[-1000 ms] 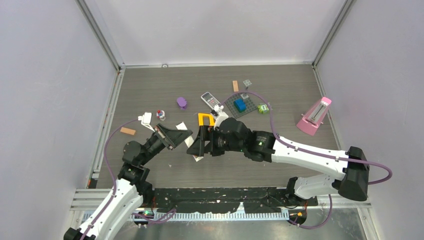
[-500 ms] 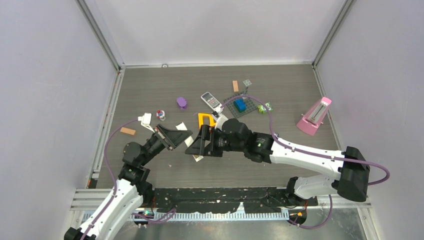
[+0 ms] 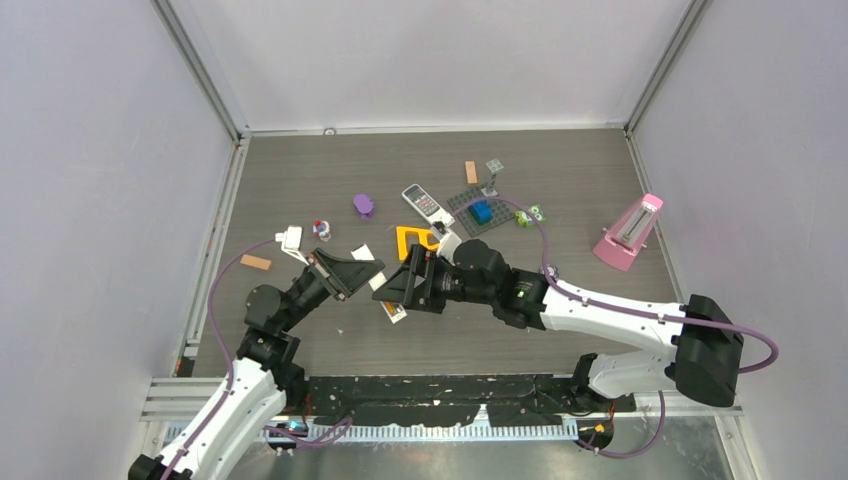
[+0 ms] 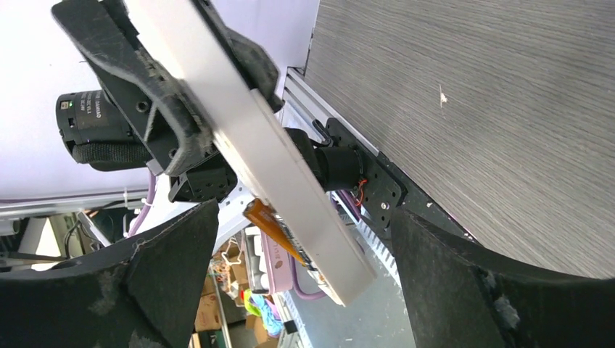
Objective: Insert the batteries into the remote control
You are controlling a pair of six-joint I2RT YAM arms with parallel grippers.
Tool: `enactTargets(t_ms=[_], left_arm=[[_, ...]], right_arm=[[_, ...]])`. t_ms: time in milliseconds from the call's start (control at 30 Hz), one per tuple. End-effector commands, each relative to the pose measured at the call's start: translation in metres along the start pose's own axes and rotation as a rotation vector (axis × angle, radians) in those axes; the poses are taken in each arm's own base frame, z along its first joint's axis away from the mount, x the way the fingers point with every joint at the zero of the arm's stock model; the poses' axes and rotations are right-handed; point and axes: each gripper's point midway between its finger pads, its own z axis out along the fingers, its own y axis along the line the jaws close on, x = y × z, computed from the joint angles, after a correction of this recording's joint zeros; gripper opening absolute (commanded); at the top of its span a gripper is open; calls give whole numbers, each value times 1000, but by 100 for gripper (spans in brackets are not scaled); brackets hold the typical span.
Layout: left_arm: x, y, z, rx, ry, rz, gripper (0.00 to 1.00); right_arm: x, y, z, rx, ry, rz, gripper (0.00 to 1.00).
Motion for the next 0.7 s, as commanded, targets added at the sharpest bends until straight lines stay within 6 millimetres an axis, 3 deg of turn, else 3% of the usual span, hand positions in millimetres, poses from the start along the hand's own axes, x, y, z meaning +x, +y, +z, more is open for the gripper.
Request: enactTargets(t_ms=[0,367,667], left_arm=[[-6,-21,-1,89,-25,50,0],[-5,-23,-2,121,-22,49,0],[-8,-27,-2,129,-39,36,0]], right_arm=[[-12,31,-9,-136,-43,46,92],[-8,29,-3,-195,-9,131,84],[-1,16,1,-170,17,144,64]])
